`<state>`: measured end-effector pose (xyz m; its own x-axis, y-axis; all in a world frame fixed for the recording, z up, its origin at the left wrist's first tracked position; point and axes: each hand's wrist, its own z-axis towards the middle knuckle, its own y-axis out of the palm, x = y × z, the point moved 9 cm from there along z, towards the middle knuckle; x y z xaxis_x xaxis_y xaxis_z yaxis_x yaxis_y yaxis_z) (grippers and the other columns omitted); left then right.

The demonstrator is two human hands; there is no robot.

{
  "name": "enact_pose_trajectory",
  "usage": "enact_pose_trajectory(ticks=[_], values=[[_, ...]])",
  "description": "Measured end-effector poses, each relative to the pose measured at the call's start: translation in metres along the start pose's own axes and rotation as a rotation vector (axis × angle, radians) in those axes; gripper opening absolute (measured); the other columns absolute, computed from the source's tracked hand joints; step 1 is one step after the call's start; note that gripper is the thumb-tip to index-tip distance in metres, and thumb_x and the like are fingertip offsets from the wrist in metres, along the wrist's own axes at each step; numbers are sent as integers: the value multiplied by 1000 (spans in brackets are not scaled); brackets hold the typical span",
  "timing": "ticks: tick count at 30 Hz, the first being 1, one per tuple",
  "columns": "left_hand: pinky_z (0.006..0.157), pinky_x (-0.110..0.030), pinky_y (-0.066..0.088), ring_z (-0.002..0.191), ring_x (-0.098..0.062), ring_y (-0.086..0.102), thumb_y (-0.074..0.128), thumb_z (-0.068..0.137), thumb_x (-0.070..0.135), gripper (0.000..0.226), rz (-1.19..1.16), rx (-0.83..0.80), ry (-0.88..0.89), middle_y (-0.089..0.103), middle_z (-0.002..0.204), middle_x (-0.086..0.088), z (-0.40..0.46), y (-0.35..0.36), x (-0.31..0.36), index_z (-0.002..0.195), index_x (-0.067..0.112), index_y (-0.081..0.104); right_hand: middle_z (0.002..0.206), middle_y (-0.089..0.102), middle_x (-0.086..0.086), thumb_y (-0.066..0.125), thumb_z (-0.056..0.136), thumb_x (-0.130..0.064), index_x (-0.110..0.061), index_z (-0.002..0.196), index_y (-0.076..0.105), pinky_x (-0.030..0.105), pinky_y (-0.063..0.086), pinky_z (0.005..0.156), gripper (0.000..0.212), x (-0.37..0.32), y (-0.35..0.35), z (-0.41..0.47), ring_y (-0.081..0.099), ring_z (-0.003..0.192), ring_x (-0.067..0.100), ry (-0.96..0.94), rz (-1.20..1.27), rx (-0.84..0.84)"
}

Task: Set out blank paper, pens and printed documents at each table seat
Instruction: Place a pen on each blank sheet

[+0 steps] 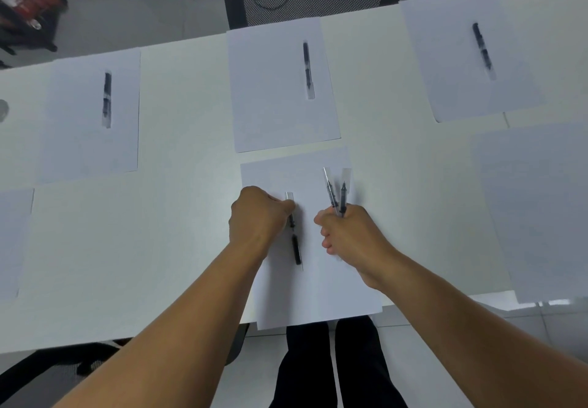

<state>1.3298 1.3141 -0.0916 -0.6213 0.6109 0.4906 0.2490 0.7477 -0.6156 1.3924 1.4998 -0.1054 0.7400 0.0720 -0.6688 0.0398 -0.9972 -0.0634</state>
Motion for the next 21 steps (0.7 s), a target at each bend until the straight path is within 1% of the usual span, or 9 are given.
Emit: enact_pose_trajectory(ticks=[2, 5, 8, 11, 14, 16, 17, 19, 21], values=[[57, -27, 29, 53, -25, 31, 75, 84, 18, 37, -14, -6, 10, 39, 54, 0, -2, -4, 3, 61, 14, 46, 91, 37, 6, 49, 100, -14, -25, 98, 49, 36, 25, 65, 12, -5, 3, -2, 30, 86, 29, -6, 16, -15], [60, -31, 34, 58, -24, 37, 74, 86, 20, 26, -42, -10, 27, 49, 62, -6, -8, -14, 11, 67, 13, 57, 91, 39, 5, 49, 101, -14, -26, 101, 51, 35, 26, 64, 12, -15, 5, -7, 33, 84, 28, -20, 20, -9], [64, -37, 34, 65, -22, 38, 72, 83, 18, 20, -78, -15, 51, 50, 67, -9, -14, -26, 25, 69, 14, 58, 90, 43, 6, 49, 103, -15, -25, 102, 52, 35, 33, 66, 10, -32, 5, -15, 38, 82, 26, -44, 4, 3], [66, -37, 34, 66, -21, 38, 71, 81, 18, 19, -133, -15, 97, 50, 68, -8, -24, -40, 44, 69, 13, 57, 88, 44, 7, 47, 104, -14, -23, 100, 53, 39, 35, 71, 11, -49, 4, -25, 39, 81, 27, -70, -3, 9], [67, -36, 38, 68, -19, 43, 72, 82, 19, 19, -193, -12, 165, 54, 71, -7, -37, -56, 68, 68, 9, 63, 82, 48, 9, 48, 104, -16, -10, 93, 53, 38, 42, 67, 14, -66, -1, -38, 44, 74, 26, -78, -9, 37], [67, -36, 39, 69, -18, 45, 73, 84, 20, 17, -213, -10, 212, 55, 72, -7, -47, -66, 84, 71, 9, 67, 78, 53, 6, 52, 105, -19, -1, 98, 61, 35, 49, 64, 22, -77, -6, -46, 51, 68, 22, -82, -12, 59], [67, -35, 39, 69, -18, 45, 73, 85, 20, 21, -220, -5, 238, 55, 73, -7, -53, -72, 94, 70, 6, 66, 77, 55, 5, 53, 105, -21, 2, 103, 64, 34, 51, 63, 26, -86, -9, -52, 54, 66, 20, -90, -12, 70], [67, -35, 40, 69, -18, 46, 73, 87, 19, 30, -241, 5, 286, 55, 73, -7, -64, -82, 110, 69, -4, 64, 74, 57, 4, 55, 104, -24, -4, 110, 69, 34, 53, 64, 26, -100, -14, -64, 57, 62, 18, -114, -3, 89], [67, -36, 40, 70, -19, 46, 74, 87, 19, 33, -257, 10, 327, 55, 73, -6, -76, -89, 125, 71, -8, 64, 69, 58, 1, 55, 105, -27, -12, 109, 72, 34, 54, 64, 23, -113, -20, -76, 59, 61, 17, -144, 11, 112]])
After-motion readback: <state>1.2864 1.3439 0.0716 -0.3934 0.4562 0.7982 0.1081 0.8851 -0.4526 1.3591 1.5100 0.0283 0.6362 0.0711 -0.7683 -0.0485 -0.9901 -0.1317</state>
